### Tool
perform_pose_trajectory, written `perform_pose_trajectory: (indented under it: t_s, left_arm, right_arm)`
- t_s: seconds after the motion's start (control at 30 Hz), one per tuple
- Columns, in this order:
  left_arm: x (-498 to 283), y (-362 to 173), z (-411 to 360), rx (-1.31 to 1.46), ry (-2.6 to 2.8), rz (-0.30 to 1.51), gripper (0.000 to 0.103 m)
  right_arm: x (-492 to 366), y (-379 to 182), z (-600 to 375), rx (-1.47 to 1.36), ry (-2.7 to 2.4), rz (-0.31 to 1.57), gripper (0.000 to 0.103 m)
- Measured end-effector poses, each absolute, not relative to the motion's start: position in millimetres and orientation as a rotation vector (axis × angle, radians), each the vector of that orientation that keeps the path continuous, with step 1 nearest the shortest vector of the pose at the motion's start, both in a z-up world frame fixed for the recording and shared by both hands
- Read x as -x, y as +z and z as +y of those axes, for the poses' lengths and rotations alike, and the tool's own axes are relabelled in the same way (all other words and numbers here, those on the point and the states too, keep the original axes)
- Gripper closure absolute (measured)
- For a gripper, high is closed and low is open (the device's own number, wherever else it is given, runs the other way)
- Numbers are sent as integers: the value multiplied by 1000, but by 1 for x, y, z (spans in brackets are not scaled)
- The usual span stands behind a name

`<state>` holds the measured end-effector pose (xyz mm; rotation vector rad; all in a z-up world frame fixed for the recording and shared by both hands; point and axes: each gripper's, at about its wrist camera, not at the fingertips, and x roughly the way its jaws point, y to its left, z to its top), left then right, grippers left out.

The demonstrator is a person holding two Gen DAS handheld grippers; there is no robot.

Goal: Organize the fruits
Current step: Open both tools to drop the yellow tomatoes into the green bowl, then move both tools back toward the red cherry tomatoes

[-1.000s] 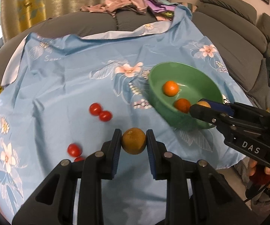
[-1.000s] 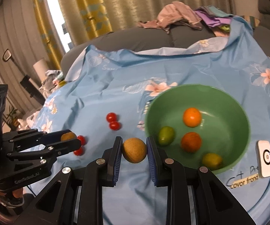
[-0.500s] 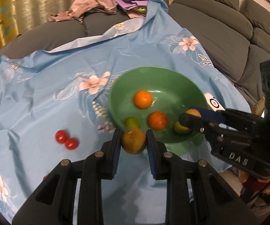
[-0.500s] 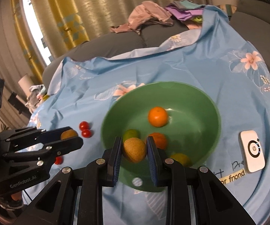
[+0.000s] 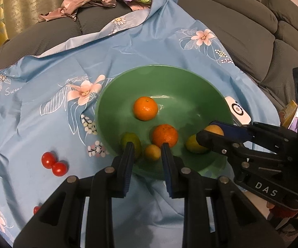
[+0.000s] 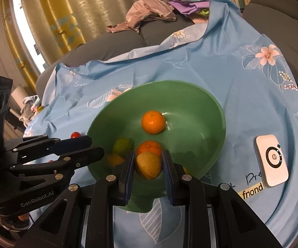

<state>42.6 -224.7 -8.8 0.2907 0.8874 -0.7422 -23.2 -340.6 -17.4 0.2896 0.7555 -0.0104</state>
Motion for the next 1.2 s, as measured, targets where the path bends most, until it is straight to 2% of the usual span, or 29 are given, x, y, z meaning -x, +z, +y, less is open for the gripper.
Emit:
perform_pose_trajectory:
  t_s: [0.03,0.13,0.2,0.37,0.73,1.2]
  left_arm:
    - [-43,-9,-224,-291,-737,889,75]
    - [-43,-10,-221,-286,-729,891,60]
    - [-42,-8,-218,-284,-720,884,44]
    - [-32,-4,-201,-268,-709,878,33]
    - [-7,-25,-104,-145,-590,961,29]
    - [27,-38,7,40,-417,980,29]
  right_arm:
    - [23,-18,-340,-292,-13,758,75]
    - [23,-19,-342,-302,-22,765,75]
    - [25,-18,-342,-301,-30,765,75]
    - [30,-14,-342,-318,-47,762,69]
    - [51,0,-345,-370,-70,725,69]
    - [42,-3,-268,-252,102,786,69]
